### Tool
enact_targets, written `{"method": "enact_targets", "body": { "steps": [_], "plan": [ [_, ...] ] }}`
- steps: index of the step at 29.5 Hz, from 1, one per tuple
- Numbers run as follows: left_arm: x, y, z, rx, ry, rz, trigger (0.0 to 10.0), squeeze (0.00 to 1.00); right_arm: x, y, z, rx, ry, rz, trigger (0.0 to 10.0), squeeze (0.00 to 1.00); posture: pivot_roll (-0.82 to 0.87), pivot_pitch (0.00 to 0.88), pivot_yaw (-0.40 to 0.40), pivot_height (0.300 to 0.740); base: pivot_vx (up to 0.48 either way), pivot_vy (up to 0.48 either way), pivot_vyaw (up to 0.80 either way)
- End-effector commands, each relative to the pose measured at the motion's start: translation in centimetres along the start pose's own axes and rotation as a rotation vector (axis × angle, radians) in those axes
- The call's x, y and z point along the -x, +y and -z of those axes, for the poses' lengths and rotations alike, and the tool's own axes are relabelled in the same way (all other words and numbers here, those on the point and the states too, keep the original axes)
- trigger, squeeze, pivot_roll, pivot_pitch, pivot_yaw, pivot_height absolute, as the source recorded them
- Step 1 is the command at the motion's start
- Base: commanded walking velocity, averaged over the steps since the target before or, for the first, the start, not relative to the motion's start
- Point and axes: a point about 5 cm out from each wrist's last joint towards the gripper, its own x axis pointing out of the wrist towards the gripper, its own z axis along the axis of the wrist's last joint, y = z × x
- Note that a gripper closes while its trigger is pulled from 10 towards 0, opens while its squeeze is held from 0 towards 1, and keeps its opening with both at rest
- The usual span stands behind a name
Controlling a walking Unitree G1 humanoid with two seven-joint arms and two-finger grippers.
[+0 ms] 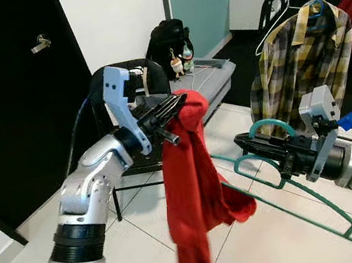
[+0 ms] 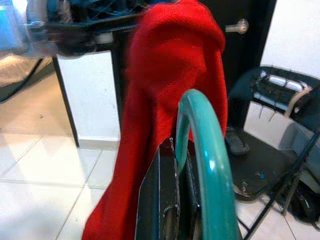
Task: Hang hanger
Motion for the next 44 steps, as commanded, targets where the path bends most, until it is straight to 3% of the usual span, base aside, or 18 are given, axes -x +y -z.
{"method": "enact_targets", "body": {
  "steps": [1, 4, 6, 9, 18, 19, 20, 21, 24, 29, 31, 32, 33, 34, 36, 38, 41, 44],
  "plan": [
    [0.0, -0.8, -0.5, -0.008, -0.016, 0.069, 10.0, 0.00, -0.3, 0.0, -0.1, 0.006, -0.007, -0.003, 10.0, 0.00, -0.11, 0.000, 0.055, 0.740, 0.000, 0.000, 0.00],
    [0.4, -4.7, 0.3, 0.017, 0.035, 0.340, 10.0, 0.00, -1.3, -0.8, -0.9, -0.009, -0.107, 0.065, 10.0, 0.00, -0.10, 0.000, 0.054, 0.740, 0.000, 0.000, 0.00],
    [0.4, -4.7, 0.3, 0.017, 0.035, 0.340, 10.0, 0.00, -1.3, -0.8, -0.9, -0.009, -0.107, 0.065, 10.0, 0.00, -0.10, 0.000, 0.054, 0.740, 0.000, 0.000, 0.00],
    [0.8, -5.9, 1.1, 0.038, 0.084, 0.445, 10.0, 0.00, -1.8, -1.1, -1.5, -0.017, -0.163, 0.077, 10.0, 0.00, -0.10, 0.000, 0.056, 0.740, 0.000, 0.000, 0.00],
    [0.1, -5.6, 1.7, 0.008, 0.115, 0.412, 10.0, 0.00, -2.6, -1.2, -2.4, -0.017, -0.214, 0.065, 10.0, 0.00, -0.10, 0.000, 0.057, 0.740, 0.000, 0.000, 0.00],
    [-0.5, -5.0, 1.8, 0.017, 0.106, 0.343, 10.0, 0.15, -2.8, -1.2, -2.6, -0.021, -0.229, 0.068, 10.0, 0.00, -0.10, 0.000, 0.055, 0.740, 0.000, 0.000, 0.00],
    [-0.5, -5.0, 1.8, 0.017, 0.106, 0.343, 10.0, 0.15, -2.8, -1.2, -2.6, -0.021, -0.229, 0.068, 10.0, 0.00, -0.10, 0.000, 0.055, 0.740, 0.000, 0.000, 0.00],
    [-0.9, -4.6, 1.4, 0.044, 0.069, 0.281, 10.0, 1.00, -3.0, -1.4, -2.7, -0.025, -0.245, 0.077, 10.0, 0.00, -0.09, 0.000, 0.056, 0.740, 0.000, 0.000, 0.00],
    [-1.3, -4.2, 0.9, 0.075, 0.024, 0.222, 10.0, 1.00, -3.2, -1.6, -2.9, -0.035, -0.277, 0.099, 10.0, 0.00, -0.09, 0.000, 0.058, 0.740, 0.000, 0.000, 0.00],
    [-1.1, -4.3, 0.9, 0.062, 0.036, 0.223, 10.0, 1.00, -3.3, -1.8, -3.1, -0.040, -0.297, 0.112, 10.0, 0.00, -0.09, 0.000, 0.060, 0.740, 0.000, 0.000, 0.00],
    [-0.8, -4.3, 1.2, 0.032, 0.075, 0.227, 10.0, 1.00, -3.3, -2.0, -3.3, -0.046, -0.322, 0.128, 10.0, 0.00, -0.09, 0.000, 0.060, 0.740, 0.000, 0.000, 0.00],
    [-0.3, -4.3, 1.9, -0.029, 0.157, 0.235, 10.0, 1.00, -3.2, -2.4, -3.7, -0.054, -0.354, 0.148, 10.0, 0.00, -0.09, 0.000, 0.061, 0.740, 0.000, 0.000, 0.00],
    [-0.3, -4.3, 1.9, -0.029, 0.157, 0.235, 10.0, 1.00, -3.2, -2.4, -3.7, -0.054, -0.354, 0.148, 10.0, 0.00, -0.09, 0.000, 0.061, 0.740, 0.000, 0.000, 0.00],
    [0.3, -4.0, 2.7, -0.091, 0.245, 0.230, 10.0, 1.00, -3.1, -2.7, -4.1, -0.066, -0.396, 0.167, 10.0, 0.00, -0.09, 0.000, 0.061, 0.740, 0.000, 0.000, 0.00],
    [0.9, -3.5, 3.2, -0.141, 0.302, 0.195, 10.0, 1.00, -3.0, -3.0, -4.6, -0.081, -0.437, 0.178, 10.0, 0.00, -0.08, 0.000, 0.059, 0.740, 0.000, 0.000, 0.00],
    [0.9, -3.5, 3.2, -0.141, 0.302, 0.195, 10.0, 1.00, -3.0, -3.0, -4.6, -0.081, -0.437, 0.178, 10.0, 0.00, -0.08, 0.000, 0.059, 0.740, 0.000, 0.000, 0.00],
    [1.2, -1.6, 3.2, -0.240, 0.343, 0.056, 10.0, 1.00, -2.8, -3.1, -5.3, -0.106, -0.501, 0.165, 10.0, 0.00, -0.07, 0.000, 0.054, 0.740, 0.000, 0.000, 0.00],
    [1.0, -0.5, 2.5, -0.281, 0.303, -0.040, 10.0, 1.00, -2.9, -3.0, -5.6, -0.117, -0.528, 0.146, 10.0, 0.00, -0.07, 0.000, 0.052, 0.740, 0.000, 0.000, 0.00]
  ]
}}
